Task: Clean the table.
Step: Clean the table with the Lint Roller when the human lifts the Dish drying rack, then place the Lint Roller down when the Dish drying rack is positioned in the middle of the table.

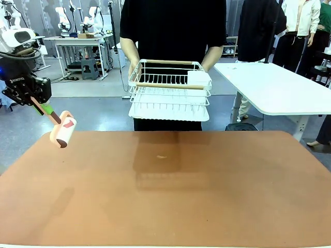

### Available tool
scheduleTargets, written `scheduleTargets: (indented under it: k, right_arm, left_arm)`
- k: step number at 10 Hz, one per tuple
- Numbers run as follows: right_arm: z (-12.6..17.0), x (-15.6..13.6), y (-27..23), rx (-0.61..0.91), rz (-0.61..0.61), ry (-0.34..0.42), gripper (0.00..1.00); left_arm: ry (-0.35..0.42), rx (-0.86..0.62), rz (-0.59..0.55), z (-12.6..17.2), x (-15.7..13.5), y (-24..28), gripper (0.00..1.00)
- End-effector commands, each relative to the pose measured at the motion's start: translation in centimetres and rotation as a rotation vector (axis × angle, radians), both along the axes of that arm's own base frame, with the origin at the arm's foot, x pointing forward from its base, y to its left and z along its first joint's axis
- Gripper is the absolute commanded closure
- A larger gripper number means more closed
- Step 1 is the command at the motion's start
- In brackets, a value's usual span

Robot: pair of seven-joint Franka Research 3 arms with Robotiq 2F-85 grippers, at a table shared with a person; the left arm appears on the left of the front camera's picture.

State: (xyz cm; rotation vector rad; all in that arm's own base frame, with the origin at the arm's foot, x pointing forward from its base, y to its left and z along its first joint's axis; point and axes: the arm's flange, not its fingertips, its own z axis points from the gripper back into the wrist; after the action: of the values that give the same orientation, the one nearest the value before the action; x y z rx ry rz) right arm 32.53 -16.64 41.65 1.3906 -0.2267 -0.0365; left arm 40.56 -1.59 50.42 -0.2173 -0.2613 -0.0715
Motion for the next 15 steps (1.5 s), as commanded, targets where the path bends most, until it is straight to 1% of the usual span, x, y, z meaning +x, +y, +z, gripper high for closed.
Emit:
scheduleTargets:
  k: [1,15]
  right_arm:
    - [0.22,-0.09,0.06,0.003,0.001,-0.006,0.00]
    - [0.22,-0.09,0.06,0.003,0.001,-0.006,0.00]
  left_arm:
    - [0.011,-0.004,0.001,0.17,-0.16,0.08,0.79]
    - [0.011,-0.004,0.001,0.17,-0.16,0.08,0.79]
